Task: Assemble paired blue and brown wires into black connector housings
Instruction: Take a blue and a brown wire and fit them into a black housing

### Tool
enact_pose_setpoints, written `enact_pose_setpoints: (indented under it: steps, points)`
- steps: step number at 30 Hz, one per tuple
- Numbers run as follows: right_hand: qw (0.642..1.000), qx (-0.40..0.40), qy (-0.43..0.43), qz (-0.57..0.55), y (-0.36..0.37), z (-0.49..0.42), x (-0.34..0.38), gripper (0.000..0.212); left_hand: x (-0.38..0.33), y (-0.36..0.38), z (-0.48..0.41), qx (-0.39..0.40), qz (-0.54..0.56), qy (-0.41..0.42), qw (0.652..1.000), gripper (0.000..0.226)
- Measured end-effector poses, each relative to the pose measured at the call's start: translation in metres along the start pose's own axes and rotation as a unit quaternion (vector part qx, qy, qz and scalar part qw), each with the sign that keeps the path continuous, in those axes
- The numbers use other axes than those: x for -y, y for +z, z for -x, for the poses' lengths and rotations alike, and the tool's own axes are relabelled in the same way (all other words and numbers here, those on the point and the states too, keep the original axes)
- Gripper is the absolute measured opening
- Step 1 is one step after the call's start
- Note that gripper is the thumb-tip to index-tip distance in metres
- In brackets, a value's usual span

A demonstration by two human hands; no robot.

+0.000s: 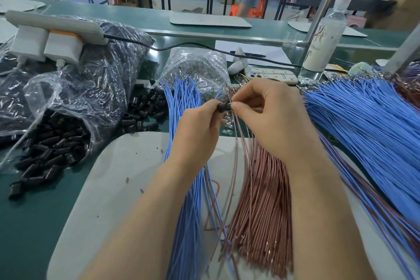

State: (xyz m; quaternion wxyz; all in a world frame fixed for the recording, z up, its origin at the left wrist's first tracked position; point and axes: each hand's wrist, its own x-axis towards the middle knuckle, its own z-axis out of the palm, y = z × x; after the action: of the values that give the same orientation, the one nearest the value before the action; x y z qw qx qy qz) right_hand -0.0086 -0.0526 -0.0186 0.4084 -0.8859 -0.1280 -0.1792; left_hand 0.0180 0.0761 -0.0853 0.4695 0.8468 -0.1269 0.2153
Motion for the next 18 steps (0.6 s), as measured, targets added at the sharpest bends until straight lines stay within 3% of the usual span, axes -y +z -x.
enact_pose_setpoints:
  steps: [8,14,18]
  points:
    - [0.999,-0.01,0.013,0.046,0.008,-0.004,-0.006,0.008,-0.001,-0.002,-0.001,0.041,-0.089,-0.016,0.995,0.02]
    - [0.996,-0.012,0.059,-0.064,0.006,-0.009,-0.024,0.008,-0.001,-0.012,-0.004,0.133,0.099,-0.052,0.985,0.014]
    - [0.991,0.001,0.064,-0.115,0.008,-0.011,-0.03,0.009,0.002,-0.013,-0.003,0.132,0.074,-0.044,0.988,0.021]
